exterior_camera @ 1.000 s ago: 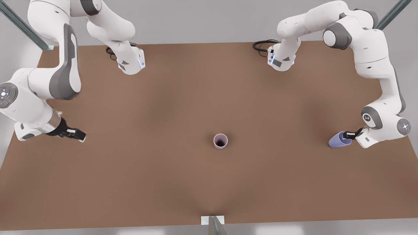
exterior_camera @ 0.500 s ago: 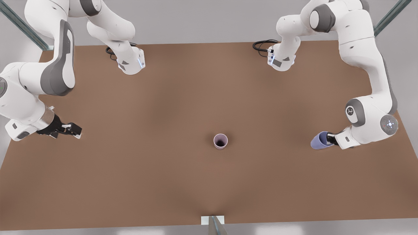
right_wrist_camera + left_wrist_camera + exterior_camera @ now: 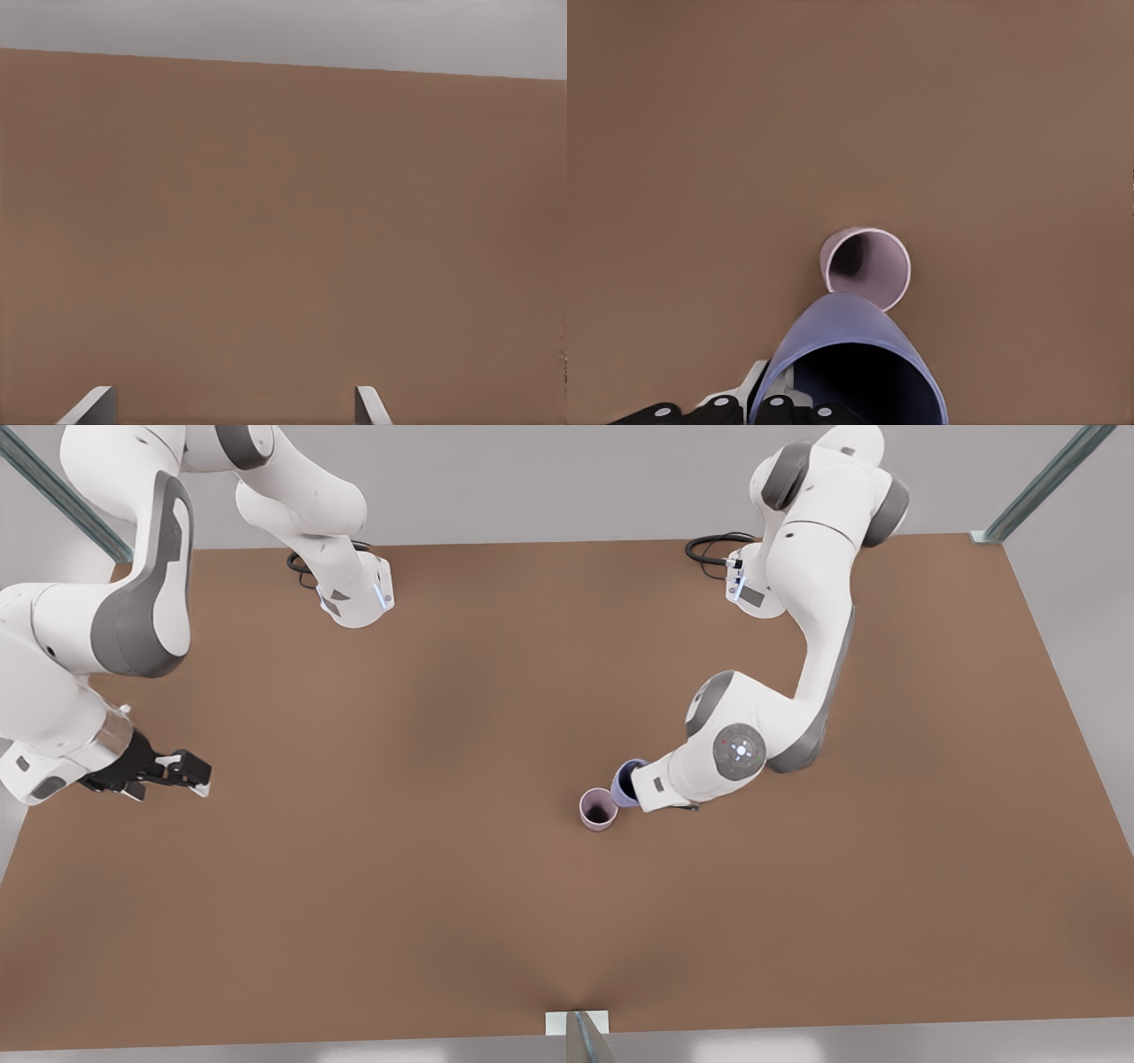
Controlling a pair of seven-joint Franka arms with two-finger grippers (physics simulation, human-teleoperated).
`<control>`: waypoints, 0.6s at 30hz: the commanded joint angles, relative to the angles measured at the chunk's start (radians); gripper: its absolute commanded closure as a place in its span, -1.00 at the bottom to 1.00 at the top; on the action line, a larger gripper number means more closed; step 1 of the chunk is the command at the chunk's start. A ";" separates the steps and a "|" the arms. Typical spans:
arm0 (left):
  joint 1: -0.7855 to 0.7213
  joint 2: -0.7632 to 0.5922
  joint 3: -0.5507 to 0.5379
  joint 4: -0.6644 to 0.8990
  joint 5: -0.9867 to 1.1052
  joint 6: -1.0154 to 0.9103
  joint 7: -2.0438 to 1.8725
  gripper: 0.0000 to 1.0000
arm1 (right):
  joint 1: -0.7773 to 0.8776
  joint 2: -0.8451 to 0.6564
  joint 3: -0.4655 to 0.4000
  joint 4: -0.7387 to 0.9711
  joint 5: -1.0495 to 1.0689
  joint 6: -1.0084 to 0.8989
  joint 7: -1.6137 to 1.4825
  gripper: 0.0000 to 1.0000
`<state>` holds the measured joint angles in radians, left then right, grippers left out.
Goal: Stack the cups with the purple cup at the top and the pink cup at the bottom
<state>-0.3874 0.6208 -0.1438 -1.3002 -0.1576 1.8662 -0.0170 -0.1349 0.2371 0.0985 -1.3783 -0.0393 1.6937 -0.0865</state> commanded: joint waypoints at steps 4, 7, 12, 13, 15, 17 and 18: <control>-0.045 0.042 0.000 0.027 -0.005 0.076 -0.779 0.57 | 0.000 -0.012 -0.002 0.015 0.004 -0.022 -0.065 -1.00; -0.047 0.059 0.000 0.041 -0.003 0.077 -0.782 0.57 | 0.004 -0.010 0.000 0.022 0.006 -0.025 -0.065 -1.00; -0.050 0.074 0.001 0.038 0.006 0.088 -0.779 0.57 | 0.000 -0.013 -0.002 0.024 0.002 -0.068 -0.064 -1.00; -0.050 0.076 0.001 0.036 0.007 0.088 -0.779 0.57 | 0.000 -0.016 -0.002 0.024 0.004 -0.068 -0.064 -1.00; -0.059 0.074 0.000 0.030 0.007 0.088 -0.779 0.57 | 0.003 -0.016 -0.002 0.025 0.004 -0.066 -0.064 -1.00; -0.060 0.076 0.001 0.027 0.012 0.082 -0.776 0.57 | 0.006 -0.018 0.000 0.024 0.007 -0.068 -0.062 -1.00; -0.060 0.080 0.001 0.027 0.013 0.082 -0.775 0.57 | 0.004 -0.018 0.000 0.024 0.007 -0.069 -0.062 -1.00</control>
<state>-0.4486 0.7014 -0.1427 -1.2730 -0.1455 1.9449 -0.5114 -0.1299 0.2205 0.0978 -1.3548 -0.0350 1.6365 -0.1267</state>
